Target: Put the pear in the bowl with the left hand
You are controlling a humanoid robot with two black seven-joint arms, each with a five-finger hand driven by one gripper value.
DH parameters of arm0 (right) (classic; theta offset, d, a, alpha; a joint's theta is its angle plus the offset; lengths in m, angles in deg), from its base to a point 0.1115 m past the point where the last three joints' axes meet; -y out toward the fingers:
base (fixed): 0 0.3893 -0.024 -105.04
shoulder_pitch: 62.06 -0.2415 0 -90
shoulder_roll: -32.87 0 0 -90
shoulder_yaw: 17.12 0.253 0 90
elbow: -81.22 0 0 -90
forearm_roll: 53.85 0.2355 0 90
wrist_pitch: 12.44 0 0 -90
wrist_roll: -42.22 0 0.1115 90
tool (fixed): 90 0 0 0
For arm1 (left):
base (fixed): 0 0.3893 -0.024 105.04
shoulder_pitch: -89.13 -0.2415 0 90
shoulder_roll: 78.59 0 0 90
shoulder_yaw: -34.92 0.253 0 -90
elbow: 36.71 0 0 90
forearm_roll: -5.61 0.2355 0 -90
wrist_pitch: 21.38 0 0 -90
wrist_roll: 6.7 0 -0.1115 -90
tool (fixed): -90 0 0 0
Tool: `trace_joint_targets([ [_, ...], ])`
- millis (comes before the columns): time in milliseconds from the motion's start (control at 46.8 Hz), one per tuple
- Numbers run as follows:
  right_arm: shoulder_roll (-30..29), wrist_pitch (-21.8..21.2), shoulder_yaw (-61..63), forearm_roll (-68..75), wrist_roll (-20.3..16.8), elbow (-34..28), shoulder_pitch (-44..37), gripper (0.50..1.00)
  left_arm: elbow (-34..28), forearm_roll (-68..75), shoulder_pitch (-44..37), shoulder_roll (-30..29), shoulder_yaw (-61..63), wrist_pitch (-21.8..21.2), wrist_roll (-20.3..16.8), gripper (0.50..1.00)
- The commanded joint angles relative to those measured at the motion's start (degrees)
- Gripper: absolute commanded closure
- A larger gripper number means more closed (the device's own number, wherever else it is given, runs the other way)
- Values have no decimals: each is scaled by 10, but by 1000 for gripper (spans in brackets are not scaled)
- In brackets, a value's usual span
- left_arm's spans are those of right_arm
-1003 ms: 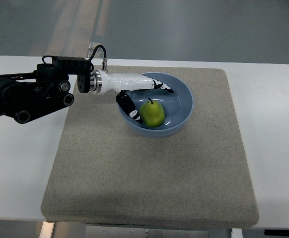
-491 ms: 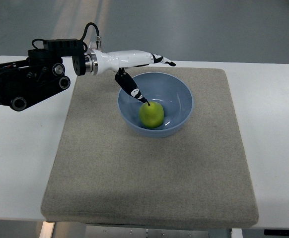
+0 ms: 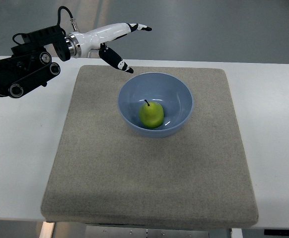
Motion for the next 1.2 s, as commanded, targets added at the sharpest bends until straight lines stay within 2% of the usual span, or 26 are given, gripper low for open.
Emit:
trace_joint_targets([
  [0,0,0,0,0,0,0,0,576,-29,-39,-1,0,3,-4,1,508],
  [406,0,0,0,0,0,0,0,574,-192,-200,-19,51,2,-9,2,510],
  [790,0,0,0,0,0,0,0,574,-294,-379,-52,104,5,-49,2,510],
  [1003,0,0,0,0,0,0,0,574,-316,-462,-57,114,0,-62,3,510],
  [1067,0,0,0,0,0,0,0,574,-323,-510,-57,114,0,-65,16,510],
  [1174,0,0,0,0,0,0,0,574,-334,-566,-57,114,0,-65,58,510],
])
